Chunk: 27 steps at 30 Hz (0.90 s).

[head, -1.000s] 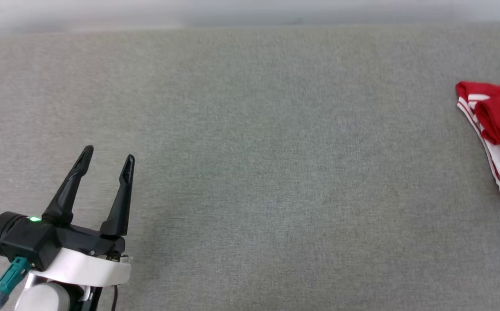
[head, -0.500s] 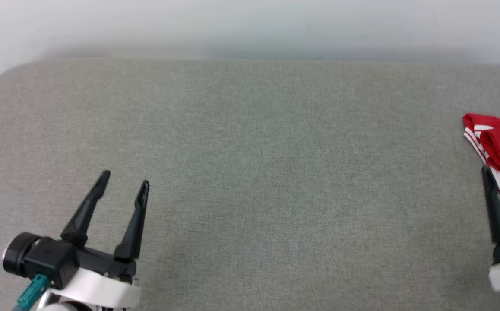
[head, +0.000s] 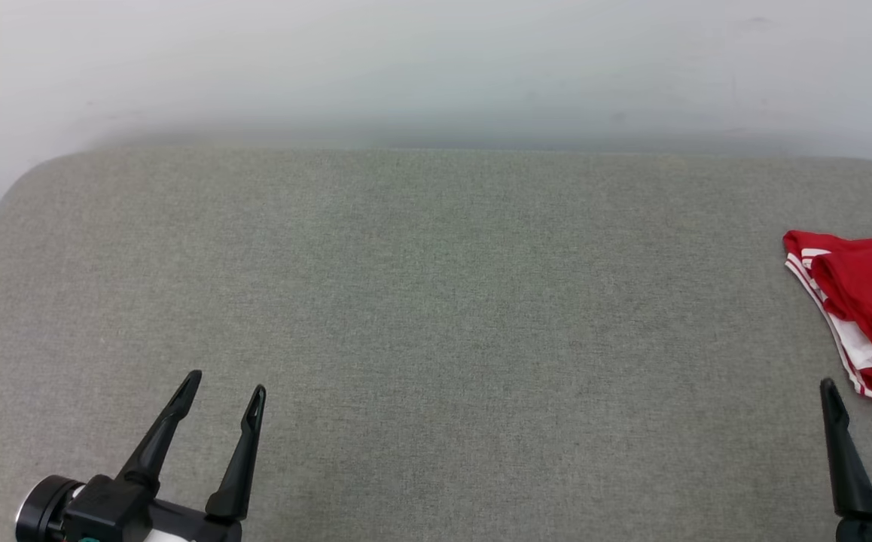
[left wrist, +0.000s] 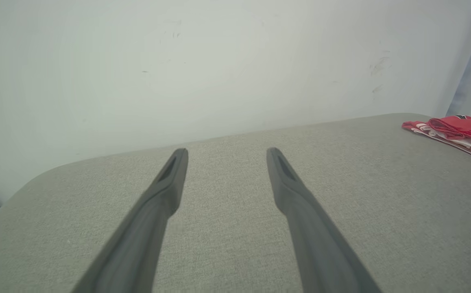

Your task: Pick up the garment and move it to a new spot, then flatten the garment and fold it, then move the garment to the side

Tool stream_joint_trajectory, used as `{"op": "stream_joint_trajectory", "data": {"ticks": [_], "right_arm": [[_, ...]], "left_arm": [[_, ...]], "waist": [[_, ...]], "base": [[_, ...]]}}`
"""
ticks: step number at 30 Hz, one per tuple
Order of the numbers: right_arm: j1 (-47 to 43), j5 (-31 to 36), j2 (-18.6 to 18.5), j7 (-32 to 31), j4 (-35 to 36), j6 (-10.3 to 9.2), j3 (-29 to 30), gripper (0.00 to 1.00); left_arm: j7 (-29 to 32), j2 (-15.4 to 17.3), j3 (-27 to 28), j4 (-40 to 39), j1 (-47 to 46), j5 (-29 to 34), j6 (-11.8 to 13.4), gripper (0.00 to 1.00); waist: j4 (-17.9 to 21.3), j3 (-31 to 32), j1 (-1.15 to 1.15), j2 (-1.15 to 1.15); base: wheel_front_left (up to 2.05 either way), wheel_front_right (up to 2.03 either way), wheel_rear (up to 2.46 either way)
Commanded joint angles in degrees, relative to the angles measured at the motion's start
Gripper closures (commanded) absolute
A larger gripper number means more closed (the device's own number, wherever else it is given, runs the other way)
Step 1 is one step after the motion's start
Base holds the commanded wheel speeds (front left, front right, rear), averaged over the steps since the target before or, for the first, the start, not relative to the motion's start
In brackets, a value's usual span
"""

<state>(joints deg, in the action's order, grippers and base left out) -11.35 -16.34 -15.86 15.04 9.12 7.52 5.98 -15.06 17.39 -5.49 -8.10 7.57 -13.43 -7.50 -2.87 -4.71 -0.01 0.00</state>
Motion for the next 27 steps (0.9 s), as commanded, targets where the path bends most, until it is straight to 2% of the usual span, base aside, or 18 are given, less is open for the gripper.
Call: {"op": "stream_joint_trajectory", "data": {"ticks": [1, 12, 27], "right_arm": [[-1.2, 0.4, 1.0, 0.1, 0.5, -0.09, 0.5, 0.00], [-4.2, 3.3, 4.6, 0.1, 0.7, -0.07, 0.8, 0.00], [-2.2, 3.4, 4.3, 0.1, -1.2, -0.07, 0.9, 0.00]], "left_arm": [[-0.1, -0.4, 0.4, 0.0, 0.8, 0.1, 0.0, 0.00], [-0.1, -1.1, 2.9, 0.2, 4.0, 1.7, 0.0, 0.00], [-0.1, -0.5, 3.3, 1.2, 3.7, 2.1, 0.0, 0.00]], "waist": [[0.3, 0.5, 0.01, 0.00], [1.9, 1.5, 0.01, 0.00], [2.9, 1.8, 0.01, 0.00]], "base": [[0.00, 0.00, 0.00], [0.00, 0.00, 0.00], [0.00, 0.00, 0.00]]}}
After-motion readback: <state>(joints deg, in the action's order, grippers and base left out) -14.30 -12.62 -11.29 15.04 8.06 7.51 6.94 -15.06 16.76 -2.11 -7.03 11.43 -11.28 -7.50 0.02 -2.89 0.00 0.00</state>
